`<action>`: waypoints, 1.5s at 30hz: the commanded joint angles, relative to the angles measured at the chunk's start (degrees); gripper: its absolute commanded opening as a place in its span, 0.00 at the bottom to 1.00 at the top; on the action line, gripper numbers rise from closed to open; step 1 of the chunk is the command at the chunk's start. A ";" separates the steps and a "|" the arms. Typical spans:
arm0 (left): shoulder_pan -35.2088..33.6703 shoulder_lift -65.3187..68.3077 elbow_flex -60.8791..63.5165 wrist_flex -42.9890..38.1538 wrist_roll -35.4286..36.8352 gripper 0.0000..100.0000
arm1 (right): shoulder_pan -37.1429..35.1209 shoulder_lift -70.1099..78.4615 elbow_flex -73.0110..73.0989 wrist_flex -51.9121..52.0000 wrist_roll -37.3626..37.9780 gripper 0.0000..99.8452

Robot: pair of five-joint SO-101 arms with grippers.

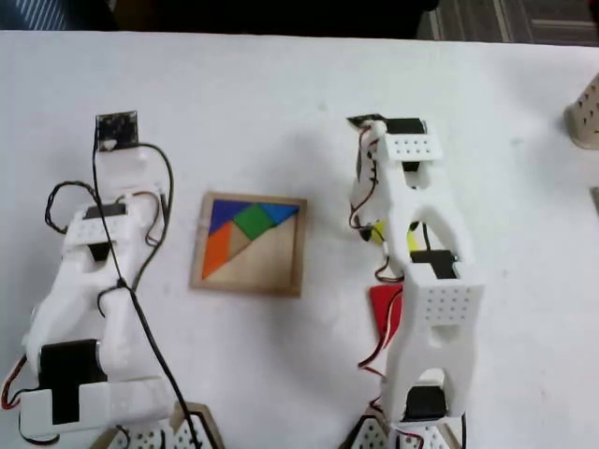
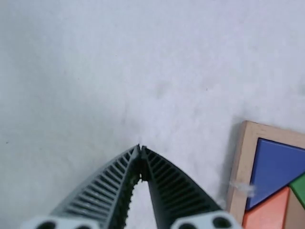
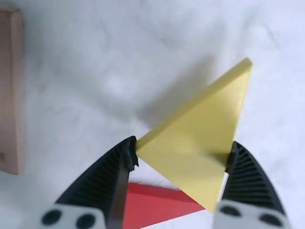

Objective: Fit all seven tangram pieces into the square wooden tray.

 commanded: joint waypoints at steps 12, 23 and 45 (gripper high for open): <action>-0.66 -0.31 -0.88 -1.32 -0.70 0.02 | -11.38 -17.36 6.33 4.09 -5.45 0.20; -0.66 -0.31 -0.70 -1.32 -0.70 0.02 | -26.86 -26.95 21.01 -9.45 -28.40 0.20; -1.80 -0.31 -0.62 -1.23 -0.70 0.02 | -35.21 -14.73 16.70 -21.76 -24.53 0.20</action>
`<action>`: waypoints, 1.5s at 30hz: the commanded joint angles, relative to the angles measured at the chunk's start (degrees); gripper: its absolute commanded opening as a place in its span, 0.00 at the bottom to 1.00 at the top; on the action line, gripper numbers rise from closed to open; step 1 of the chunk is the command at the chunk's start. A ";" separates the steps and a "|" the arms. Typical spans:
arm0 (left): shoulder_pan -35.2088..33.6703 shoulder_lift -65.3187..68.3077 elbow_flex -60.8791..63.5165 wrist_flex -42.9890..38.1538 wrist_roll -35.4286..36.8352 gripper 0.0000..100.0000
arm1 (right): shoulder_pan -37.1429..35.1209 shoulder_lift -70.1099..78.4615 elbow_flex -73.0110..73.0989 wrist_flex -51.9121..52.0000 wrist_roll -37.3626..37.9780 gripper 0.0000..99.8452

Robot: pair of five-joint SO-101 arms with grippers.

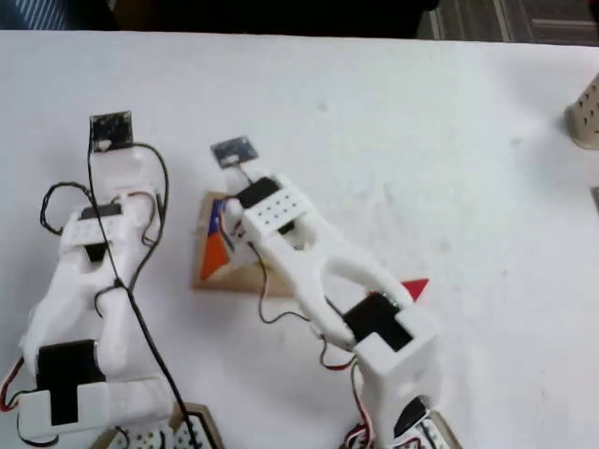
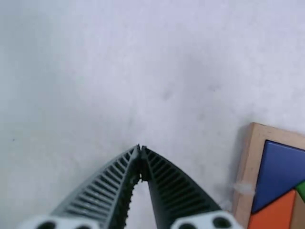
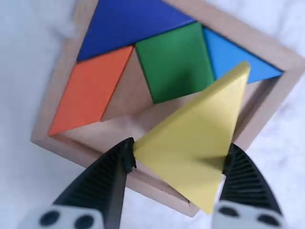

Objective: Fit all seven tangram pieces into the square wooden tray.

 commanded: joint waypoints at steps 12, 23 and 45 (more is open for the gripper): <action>-0.75 -0.31 -0.53 -1.23 -0.70 0.02 | -1.71 1.80 -14.68 11.12 8.88 0.27; -0.84 -0.84 -0.53 -0.79 -0.70 0.02 | 6.29 -21.32 1.32 13.76 9.14 0.20; 23.69 -26.15 9.32 13.71 -0.26 0.02 | 51.30 -55.08 52.66 -9.10 32.26 0.02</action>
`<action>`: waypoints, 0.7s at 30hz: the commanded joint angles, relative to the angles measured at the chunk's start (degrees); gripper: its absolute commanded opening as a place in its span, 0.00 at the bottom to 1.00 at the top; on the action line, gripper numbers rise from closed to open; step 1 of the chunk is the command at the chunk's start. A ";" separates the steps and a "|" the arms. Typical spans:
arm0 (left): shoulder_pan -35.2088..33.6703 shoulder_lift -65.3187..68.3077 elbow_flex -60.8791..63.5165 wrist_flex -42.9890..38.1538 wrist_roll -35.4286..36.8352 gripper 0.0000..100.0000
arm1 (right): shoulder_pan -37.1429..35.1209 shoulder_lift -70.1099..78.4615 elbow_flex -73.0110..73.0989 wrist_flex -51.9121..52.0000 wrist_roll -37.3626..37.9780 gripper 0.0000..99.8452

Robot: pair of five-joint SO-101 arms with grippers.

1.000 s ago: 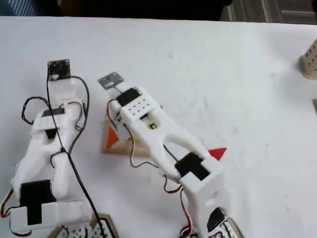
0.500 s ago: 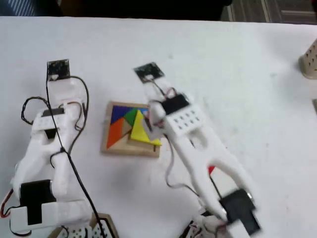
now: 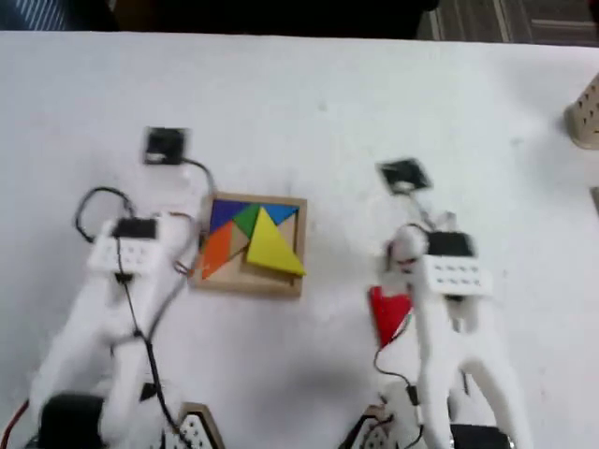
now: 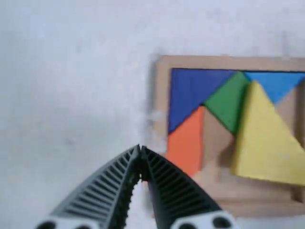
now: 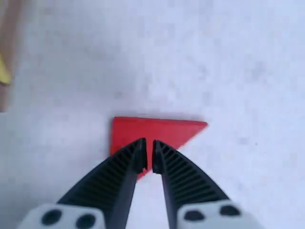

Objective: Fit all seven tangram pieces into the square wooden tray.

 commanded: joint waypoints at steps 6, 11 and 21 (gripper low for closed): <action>18.42 -7.87 1.67 -1.67 4.57 0.02 | 19.56 -12.97 13.27 -6.11 6.59 0.02; 28.26 -1.63 -5.27 -1.67 9.14 0.02 | 20.70 -20.18 19.78 -5.05 11.34 0.02; 35.21 17.19 -11.96 -10.73 8.70 0.02 | 17.98 -31.16 25.76 -5.23 12.84 0.02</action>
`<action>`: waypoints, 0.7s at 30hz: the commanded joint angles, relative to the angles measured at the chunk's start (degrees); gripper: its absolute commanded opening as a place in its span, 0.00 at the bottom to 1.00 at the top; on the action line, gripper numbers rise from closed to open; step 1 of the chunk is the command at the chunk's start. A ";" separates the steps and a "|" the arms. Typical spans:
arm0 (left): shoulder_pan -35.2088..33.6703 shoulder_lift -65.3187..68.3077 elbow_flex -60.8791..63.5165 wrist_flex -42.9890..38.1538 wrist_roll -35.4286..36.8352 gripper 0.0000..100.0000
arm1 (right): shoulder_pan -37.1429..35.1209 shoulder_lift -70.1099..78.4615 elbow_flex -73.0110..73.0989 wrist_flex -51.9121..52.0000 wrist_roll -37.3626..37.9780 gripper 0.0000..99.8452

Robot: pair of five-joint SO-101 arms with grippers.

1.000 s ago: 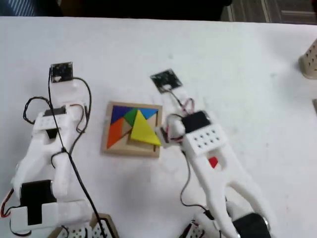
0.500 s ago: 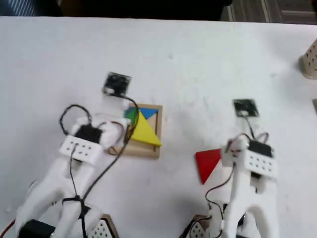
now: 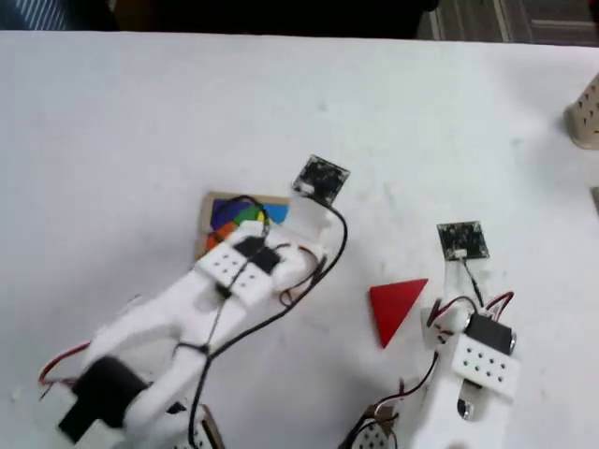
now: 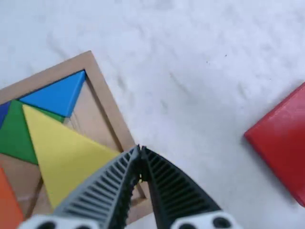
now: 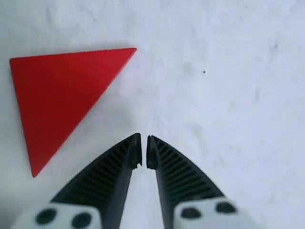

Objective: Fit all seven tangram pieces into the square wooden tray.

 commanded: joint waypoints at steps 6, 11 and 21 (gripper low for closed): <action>0.84 7.08 -4.40 -3.16 0.44 0.02 | -1.71 -2.86 -0.18 0.04 0.79 0.02; 0.84 -0.40 2.11 -3.16 0.44 0.02 | -1.63 -2.86 -0.09 0.04 0.79 0.02; -2.51 -8.22 9.49 1.41 0.35 0.02 | -1.36 -3.30 0.35 -0.04 0.79 0.02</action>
